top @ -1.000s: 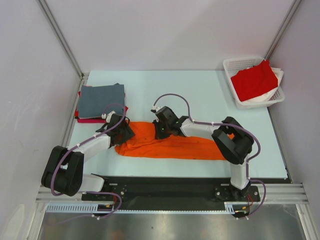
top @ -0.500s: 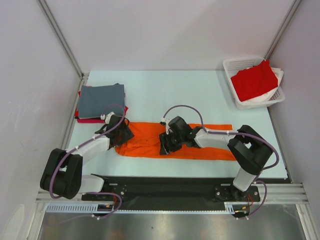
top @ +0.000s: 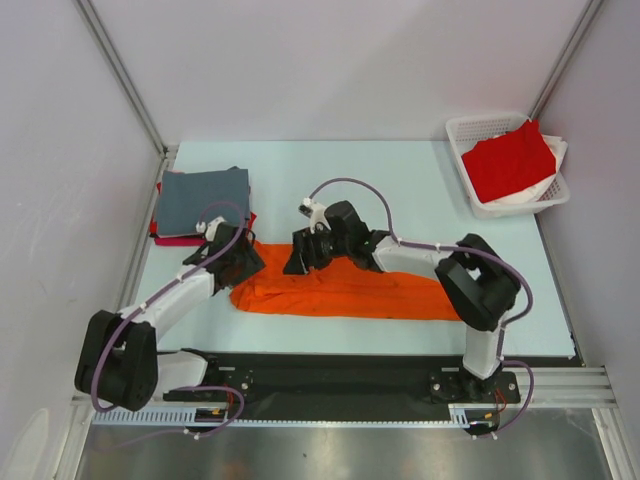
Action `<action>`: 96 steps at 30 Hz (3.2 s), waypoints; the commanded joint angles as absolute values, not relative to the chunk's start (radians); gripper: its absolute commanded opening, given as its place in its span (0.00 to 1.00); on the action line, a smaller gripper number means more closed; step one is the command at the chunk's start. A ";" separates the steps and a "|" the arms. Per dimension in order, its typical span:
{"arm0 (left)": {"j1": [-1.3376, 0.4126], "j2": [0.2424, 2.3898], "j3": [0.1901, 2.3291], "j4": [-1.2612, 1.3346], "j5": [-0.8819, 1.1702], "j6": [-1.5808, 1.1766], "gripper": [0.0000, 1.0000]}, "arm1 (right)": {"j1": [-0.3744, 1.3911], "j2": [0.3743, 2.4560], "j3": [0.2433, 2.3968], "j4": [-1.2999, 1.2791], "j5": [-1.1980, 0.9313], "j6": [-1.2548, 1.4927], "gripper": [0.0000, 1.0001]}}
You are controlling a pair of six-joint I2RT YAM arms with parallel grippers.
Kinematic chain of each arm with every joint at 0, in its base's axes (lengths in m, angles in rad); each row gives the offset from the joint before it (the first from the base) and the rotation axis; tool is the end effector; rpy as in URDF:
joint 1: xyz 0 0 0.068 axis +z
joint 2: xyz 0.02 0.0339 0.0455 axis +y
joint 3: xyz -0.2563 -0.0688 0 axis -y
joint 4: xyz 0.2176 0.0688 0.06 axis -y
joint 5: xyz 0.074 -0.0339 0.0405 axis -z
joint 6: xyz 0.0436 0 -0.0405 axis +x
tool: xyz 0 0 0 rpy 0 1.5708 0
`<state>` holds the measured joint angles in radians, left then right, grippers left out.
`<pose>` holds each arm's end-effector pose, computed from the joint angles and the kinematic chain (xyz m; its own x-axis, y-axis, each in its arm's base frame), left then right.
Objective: Fold and stack the t-shirts
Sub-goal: Fold the tshirt
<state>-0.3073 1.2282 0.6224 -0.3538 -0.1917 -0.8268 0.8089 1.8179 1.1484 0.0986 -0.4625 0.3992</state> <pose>0.2065 -0.0568 0.1847 -0.6705 -0.5450 -0.5034 -0.4438 0.8383 -0.3165 0.2521 0.2925 0.2129 -0.6961 -0.2257 -0.6815 -0.6904 0.4709 0.5492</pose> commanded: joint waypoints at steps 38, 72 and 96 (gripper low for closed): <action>-0.307 1.582 0.884 -0.428 -0.166 -0.801 0.60 | 0.873 1.772 1.078 0.192 -0.589 0.442 0.68; -0.305 1.664 0.936 -0.446 -0.150 -0.807 0.61 | 0.890 1.924 0.942 0.704 -0.856 0.808 0.62; -0.350 0.949 0.602 -0.474 -0.138 -0.801 0.63 | 0.822 1.255 0.781 -0.280 0.093 0.532 0.45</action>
